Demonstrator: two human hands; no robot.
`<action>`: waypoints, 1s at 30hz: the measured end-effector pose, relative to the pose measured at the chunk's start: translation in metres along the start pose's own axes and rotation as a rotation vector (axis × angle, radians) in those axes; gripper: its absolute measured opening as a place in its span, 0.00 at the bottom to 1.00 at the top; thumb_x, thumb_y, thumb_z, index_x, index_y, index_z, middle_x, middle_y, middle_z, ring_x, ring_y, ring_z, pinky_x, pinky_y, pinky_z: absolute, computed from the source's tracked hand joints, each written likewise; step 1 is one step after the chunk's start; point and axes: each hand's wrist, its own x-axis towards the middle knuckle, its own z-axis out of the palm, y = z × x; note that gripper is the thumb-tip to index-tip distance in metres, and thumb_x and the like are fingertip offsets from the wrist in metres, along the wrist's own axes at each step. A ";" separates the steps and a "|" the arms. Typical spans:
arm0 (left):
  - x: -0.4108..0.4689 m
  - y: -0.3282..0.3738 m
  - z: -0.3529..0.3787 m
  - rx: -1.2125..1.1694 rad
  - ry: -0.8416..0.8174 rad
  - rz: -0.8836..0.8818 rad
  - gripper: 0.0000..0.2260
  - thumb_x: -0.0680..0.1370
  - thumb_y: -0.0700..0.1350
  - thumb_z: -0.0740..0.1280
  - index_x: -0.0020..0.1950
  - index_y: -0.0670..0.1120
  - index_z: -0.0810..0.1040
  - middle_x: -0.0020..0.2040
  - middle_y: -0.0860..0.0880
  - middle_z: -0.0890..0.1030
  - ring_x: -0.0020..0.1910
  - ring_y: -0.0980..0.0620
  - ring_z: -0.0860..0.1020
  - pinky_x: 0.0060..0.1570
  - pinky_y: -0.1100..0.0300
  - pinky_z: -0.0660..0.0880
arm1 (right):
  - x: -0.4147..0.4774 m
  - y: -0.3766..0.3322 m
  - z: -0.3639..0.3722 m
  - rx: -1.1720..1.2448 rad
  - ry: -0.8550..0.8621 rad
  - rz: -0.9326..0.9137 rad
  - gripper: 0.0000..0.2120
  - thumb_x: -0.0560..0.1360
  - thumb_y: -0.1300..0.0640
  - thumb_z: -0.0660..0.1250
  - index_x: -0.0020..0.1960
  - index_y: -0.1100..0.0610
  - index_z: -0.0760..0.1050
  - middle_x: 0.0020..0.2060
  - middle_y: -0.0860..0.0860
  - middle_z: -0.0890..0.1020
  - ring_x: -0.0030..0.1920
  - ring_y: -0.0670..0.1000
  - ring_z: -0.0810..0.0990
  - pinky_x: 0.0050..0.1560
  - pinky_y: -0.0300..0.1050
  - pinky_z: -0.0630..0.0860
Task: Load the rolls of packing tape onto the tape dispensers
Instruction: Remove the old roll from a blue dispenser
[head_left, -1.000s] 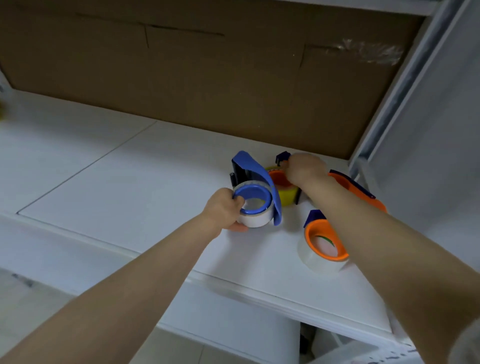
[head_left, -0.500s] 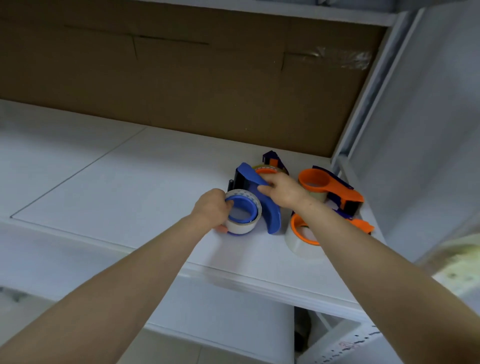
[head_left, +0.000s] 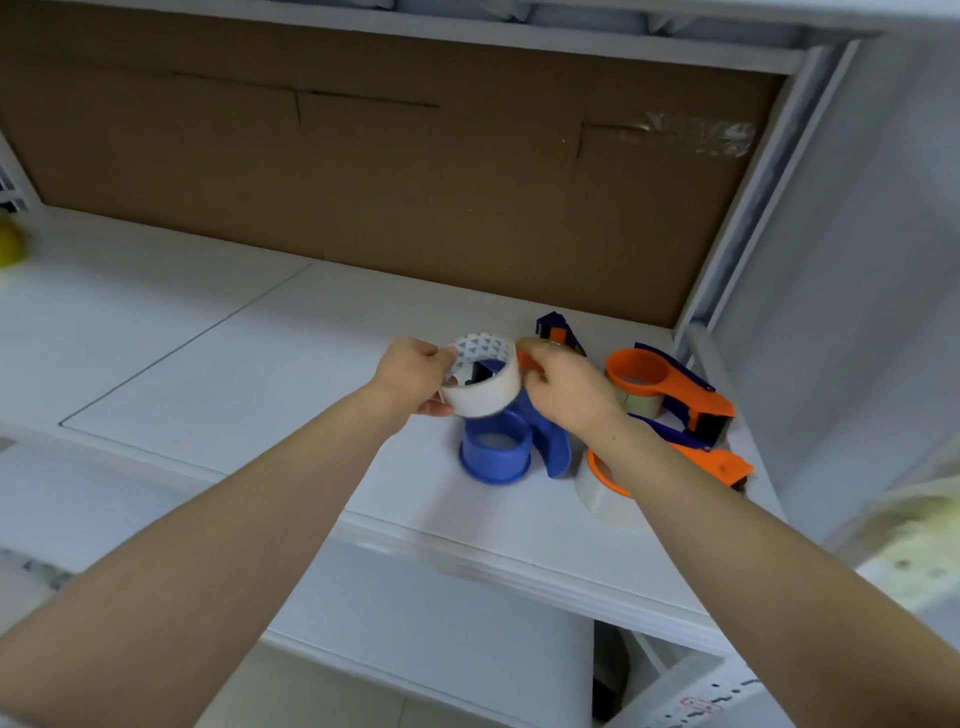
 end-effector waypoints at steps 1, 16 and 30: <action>-0.001 0.002 -0.004 -0.039 0.018 -0.022 0.08 0.81 0.45 0.61 0.53 0.40 0.74 0.48 0.41 0.77 0.33 0.51 0.75 0.21 0.65 0.76 | 0.000 -0.009 -0.006 0.122 0.036 -0.082 0.26 0.75 0.62 0.58 0.72 0.50 0.62 0.68 0.53 0.71 0.67 0.54 0.70 0.64 0.51 0.71; -0.049 -0.038 -0.202 -0.226 0.322 -0.250 0.22 0.80 0.57 0.54 0.53 0.41 0.79 0.48 0.44 0.80 0.40 0.49 0.75 0.41 0.58 0.72 | 0.038 -0.200 0.059 0.548 -0.345 -0.243 0.17 0.68 0.48 0.75 0.35 0.61 0.76 0.28 0.50 0.80 0.26 0.40 0.74 0.29 0.32 0.67; -0.079 -0.112 -0.489 -0.149 0.671 -0.186 0.11 0.78 0.46 0.59 0.50 0.42 0.78 0.40 0.47 0.79 0.33 0.52 0.74 0.42 0.58 0.69 | 0.076 -0.488 0.188 0.777 -0.461 -0.206 0.05 0.76 0.62 0.61 0.51 0.61 0.71 0.48 0.59 0.79 0.41 0.51 0.82 0.44 0.49 0.82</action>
